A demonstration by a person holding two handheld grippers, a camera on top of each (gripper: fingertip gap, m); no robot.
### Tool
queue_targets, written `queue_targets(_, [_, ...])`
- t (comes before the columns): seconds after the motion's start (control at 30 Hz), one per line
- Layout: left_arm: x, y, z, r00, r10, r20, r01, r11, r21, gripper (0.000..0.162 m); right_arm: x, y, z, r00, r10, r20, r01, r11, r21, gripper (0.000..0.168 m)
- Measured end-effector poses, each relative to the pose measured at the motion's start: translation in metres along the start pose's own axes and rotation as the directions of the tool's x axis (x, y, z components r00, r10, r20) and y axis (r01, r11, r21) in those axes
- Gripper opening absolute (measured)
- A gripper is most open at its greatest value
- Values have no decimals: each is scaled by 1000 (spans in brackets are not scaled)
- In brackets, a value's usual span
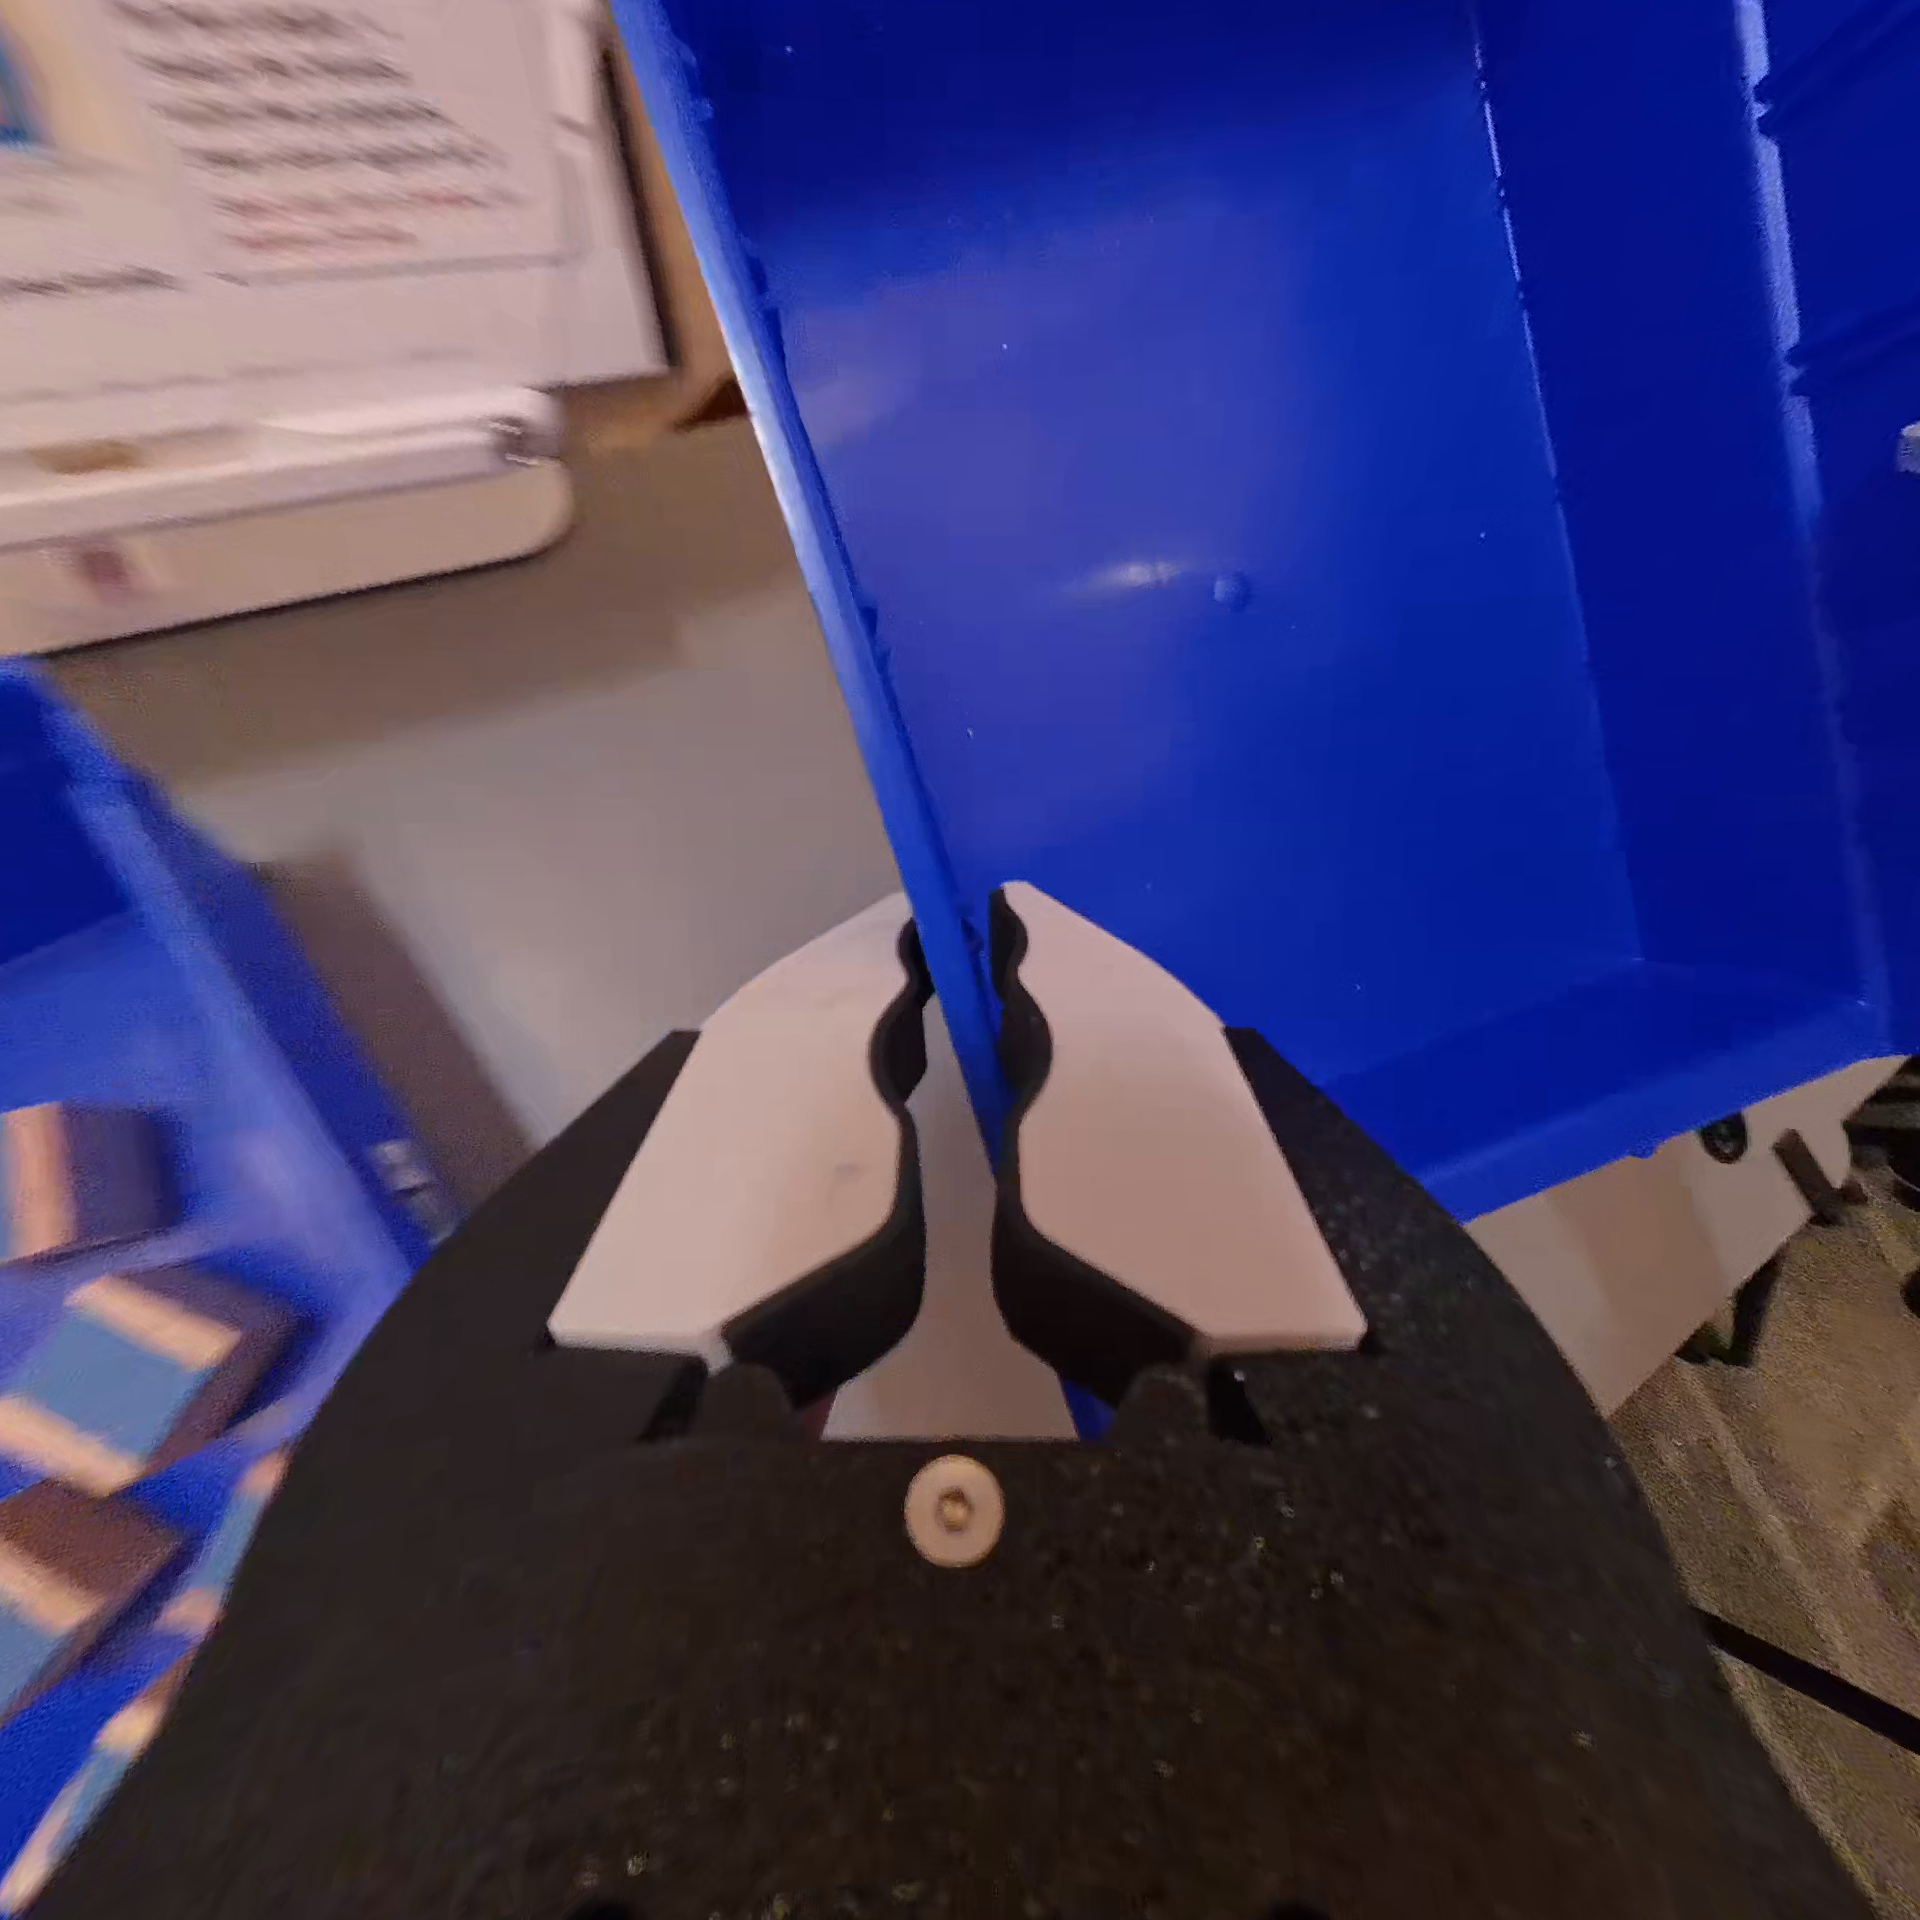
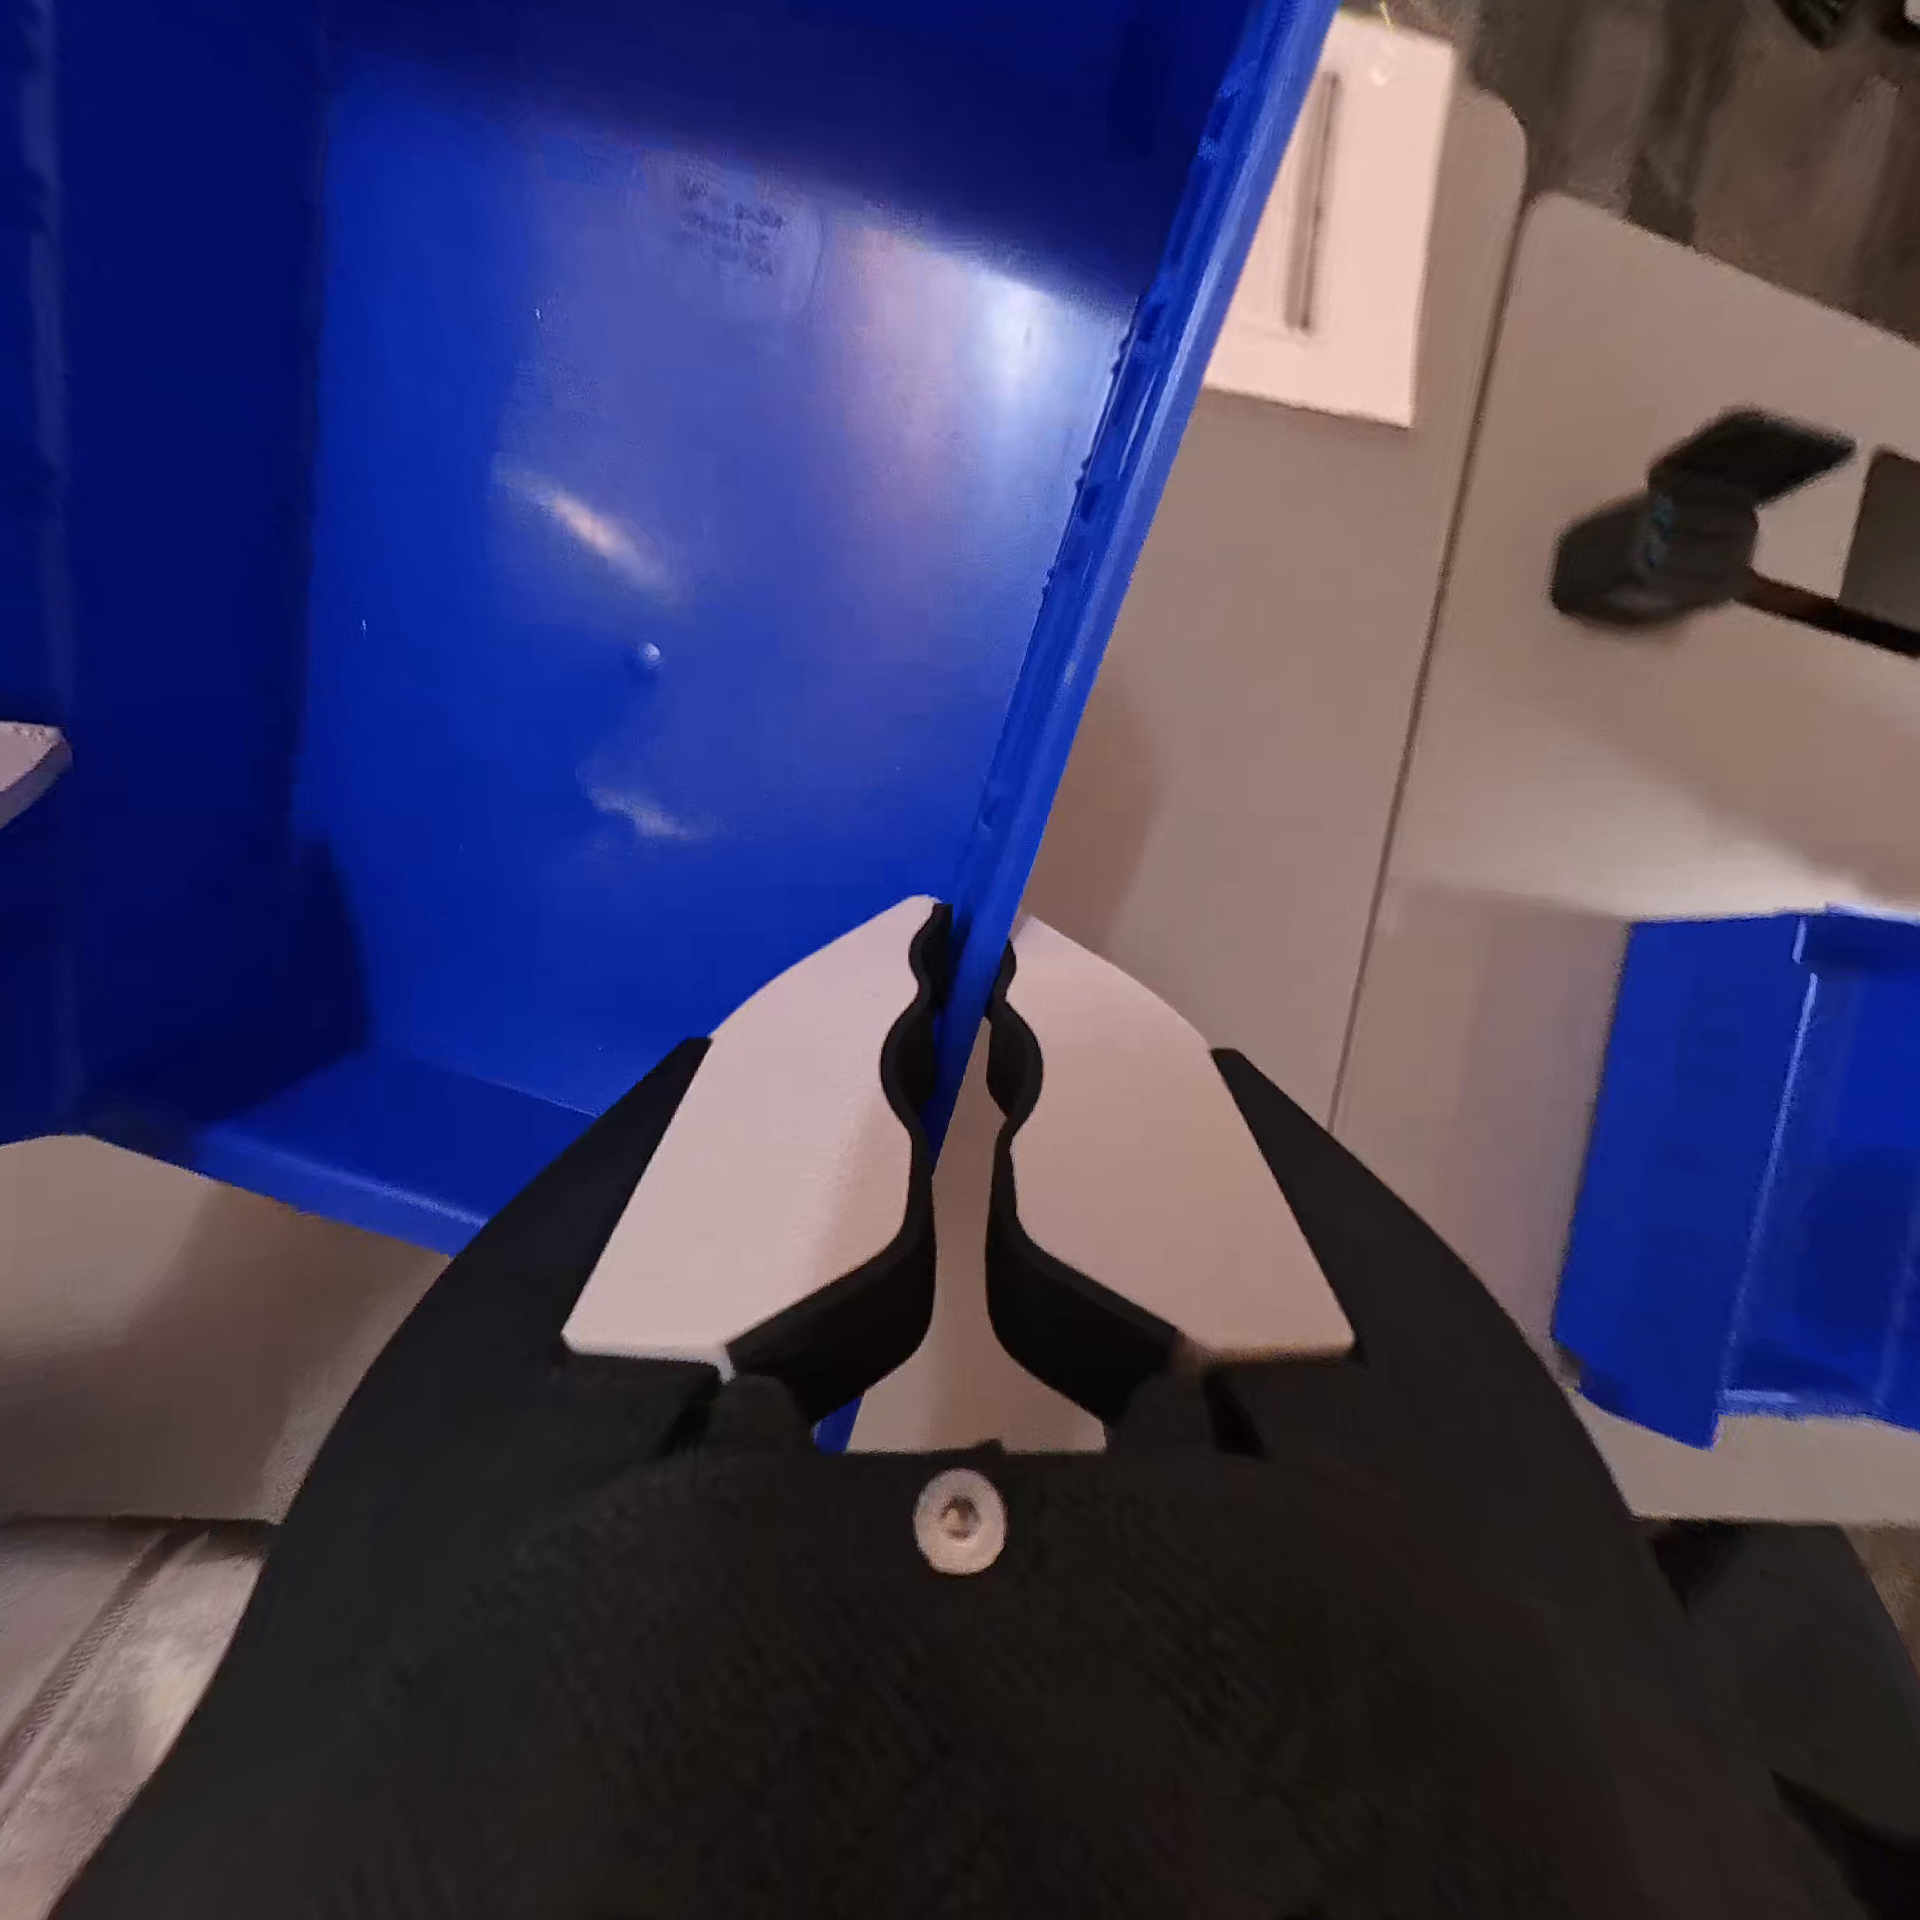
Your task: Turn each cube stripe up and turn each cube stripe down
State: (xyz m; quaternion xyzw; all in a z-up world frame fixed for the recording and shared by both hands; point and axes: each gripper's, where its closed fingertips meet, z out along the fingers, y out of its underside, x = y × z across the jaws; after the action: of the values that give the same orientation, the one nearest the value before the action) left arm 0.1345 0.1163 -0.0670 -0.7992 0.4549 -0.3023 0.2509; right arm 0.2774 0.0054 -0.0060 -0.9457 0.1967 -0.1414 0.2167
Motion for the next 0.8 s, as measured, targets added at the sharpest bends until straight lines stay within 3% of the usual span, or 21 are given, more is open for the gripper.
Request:
queue_targets(0.17, [52,21,74,996,-58,-64,50,992,-119,10,65,51,55,997,72,5,-71,990,-120,5])
queue_targets(0.3, [72,36,113,996,-83,-39,74,978,-195,11,94,78,102,988,145,61,-131,972,-193,4])
queue_targets(0.63, [90,53,142,996,-94,1,92,967,-239,14,115,97,147,984,160,78,-140,966,-219,5])
queue_targets(0.8, [99,57,145,998,-43,-50,32,979,-200,30,115,106,162,965,233,119,-208,960,-187,5])
